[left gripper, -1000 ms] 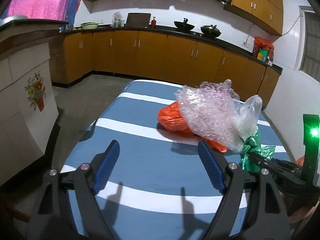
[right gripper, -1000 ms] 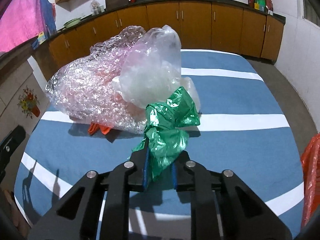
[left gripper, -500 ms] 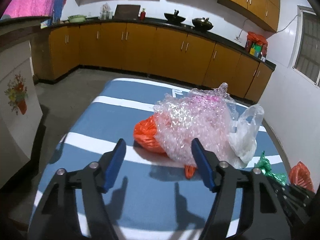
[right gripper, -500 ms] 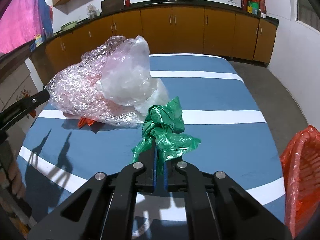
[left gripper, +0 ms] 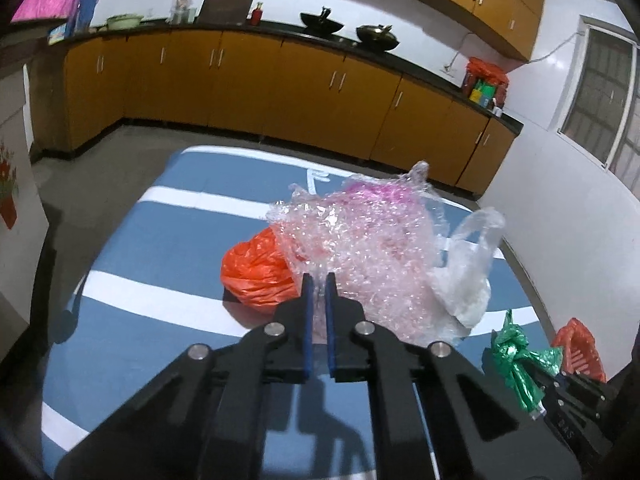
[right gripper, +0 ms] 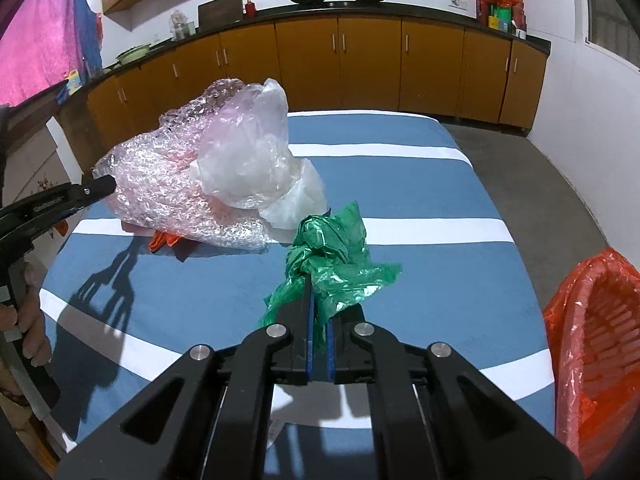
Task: Collect trash
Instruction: 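Grasp the bubble wrap with the left gripper while the right gripper lifts the green bag, then carry the bubble wrap and green bag over the red basket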
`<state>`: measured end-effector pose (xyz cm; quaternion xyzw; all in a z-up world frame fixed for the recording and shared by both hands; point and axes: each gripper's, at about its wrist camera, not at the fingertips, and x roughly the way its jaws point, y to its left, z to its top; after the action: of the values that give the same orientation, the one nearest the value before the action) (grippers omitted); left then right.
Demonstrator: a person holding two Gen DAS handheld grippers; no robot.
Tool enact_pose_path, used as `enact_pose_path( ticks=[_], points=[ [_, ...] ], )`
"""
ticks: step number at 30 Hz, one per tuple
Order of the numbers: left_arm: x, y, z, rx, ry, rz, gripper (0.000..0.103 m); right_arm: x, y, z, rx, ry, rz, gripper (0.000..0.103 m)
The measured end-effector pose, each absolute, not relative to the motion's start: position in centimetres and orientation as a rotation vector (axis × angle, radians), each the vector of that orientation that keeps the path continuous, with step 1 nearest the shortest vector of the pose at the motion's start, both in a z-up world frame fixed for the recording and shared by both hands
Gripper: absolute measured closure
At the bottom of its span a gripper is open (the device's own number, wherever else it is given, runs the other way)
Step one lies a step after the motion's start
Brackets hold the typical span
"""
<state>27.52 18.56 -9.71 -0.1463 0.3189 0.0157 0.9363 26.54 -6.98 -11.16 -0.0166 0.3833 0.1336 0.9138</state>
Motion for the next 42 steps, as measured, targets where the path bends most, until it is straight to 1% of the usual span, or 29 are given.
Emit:
enact_pose_path(
  ticks=[13,19,30,34,36,37,39,41,42],
  points=[
    [21.3,18.3,-4.1,-0.314,0.517,0.022,0.097,25.0,-7.6,-8.7,-0.03,0.732,0.277,0.098],
    [18.7,17.9,-1.9,-0.316,0.477,0.027,0.097,24.0,-8.3,-7.6,-0.027,0.708,0.281,0.102],
    [15.2,17.1,1.4,-0.285,0.403,0.023,0.097,22.3,-10.9,-5.6,0.031,0.647,0.279,0.102],
    [14.7,16.6,2.0,-0.273,0.389,0.014,0.097,22.4,-11.7,-5.7,0.05,0.646,0.271,0.102],
    [14.6,16.4,2.1,-0.27,0.39,0.01,0.097,22.7,-11.9,-6.6,0.06,0.678,0.274,0.102],
    [14.5,16.4,2.0,-0.266,0.391,0.011,0.097,22.6,-12.0,-6.9,0.071,0.687,0.271,0.101],
    [14.5,16.4,1.8,-0.265,0.394,0.01,0.097,23.0,-12.1,-7.9,0.102,0.717,0.269,0.092],
    [14.5,16.5,1.7,-0.264,0.397,0.013,0.097,23.1,-12.0,-8.5,0.123,0.724,0.265,0.064],
    [14.5,16.5,1.7,-0.265,0.397,0.012,0.097,23.3,-11.7,-8.8,0.126,0.726,0.266,0.061]
  ],
)
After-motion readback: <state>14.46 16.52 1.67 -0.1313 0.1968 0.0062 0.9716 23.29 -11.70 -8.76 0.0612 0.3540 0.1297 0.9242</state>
